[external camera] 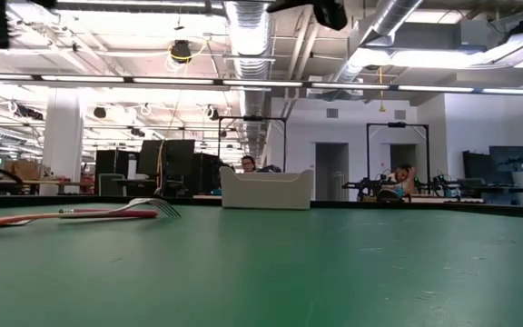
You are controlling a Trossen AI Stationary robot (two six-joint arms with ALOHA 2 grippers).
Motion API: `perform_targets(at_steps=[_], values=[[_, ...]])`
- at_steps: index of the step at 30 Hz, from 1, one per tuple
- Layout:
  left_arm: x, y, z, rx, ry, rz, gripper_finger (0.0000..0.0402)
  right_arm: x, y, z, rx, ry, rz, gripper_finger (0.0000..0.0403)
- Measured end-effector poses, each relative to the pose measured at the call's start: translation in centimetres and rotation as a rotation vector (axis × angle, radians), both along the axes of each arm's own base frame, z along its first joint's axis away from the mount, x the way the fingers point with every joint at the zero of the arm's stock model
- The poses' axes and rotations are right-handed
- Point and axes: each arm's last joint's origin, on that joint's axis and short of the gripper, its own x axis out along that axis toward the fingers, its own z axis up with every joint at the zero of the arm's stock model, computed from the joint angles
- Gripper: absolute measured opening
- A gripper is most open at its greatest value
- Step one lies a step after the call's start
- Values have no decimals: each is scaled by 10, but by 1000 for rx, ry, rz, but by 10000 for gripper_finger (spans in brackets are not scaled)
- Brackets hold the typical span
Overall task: Sort silverware by color (type)
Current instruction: Put the blue fork into the black transparent bin, then put the pink fork into the transparent bin
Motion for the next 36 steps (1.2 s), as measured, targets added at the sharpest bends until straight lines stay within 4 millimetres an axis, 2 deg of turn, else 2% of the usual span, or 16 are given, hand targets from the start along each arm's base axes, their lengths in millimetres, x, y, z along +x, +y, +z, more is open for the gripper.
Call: perform_targets(at_steps=[6, 11, 16, 21, 25, 30, 33, 36], values=[[-10, -27, -7, 75, 29, -20, 0, 10, 16, -17, 14, 23, -41, 152], [-12, -42, -16, 145, 66, -16, 5, 30, 26, -40, 85, 54, -53, 152], [-11, -53, -26, 209, 141, -40, 44, 50, 28, -68, 168, 97, -56, 158], [-8, -61, -33, 241, 176, -51, 101, 58, 28, -76, 175, 98, -2, 159], [-9, -60, -32, 236, 172, -43, 135, 60, 27, -74, 69, 59, 101, 159], [-8, -51, -22, 225, 88, 7, 148, 66, 24, -70, -187, -29, 278, 159], [-7, -46, -11, 226, -20, 59, 146, 80, 22, -79, -288, -99, 371, 159], [-7, -40, -3, 250, -102, 97, 142, 101, 22, -101, -295, -142, 462, 159]])
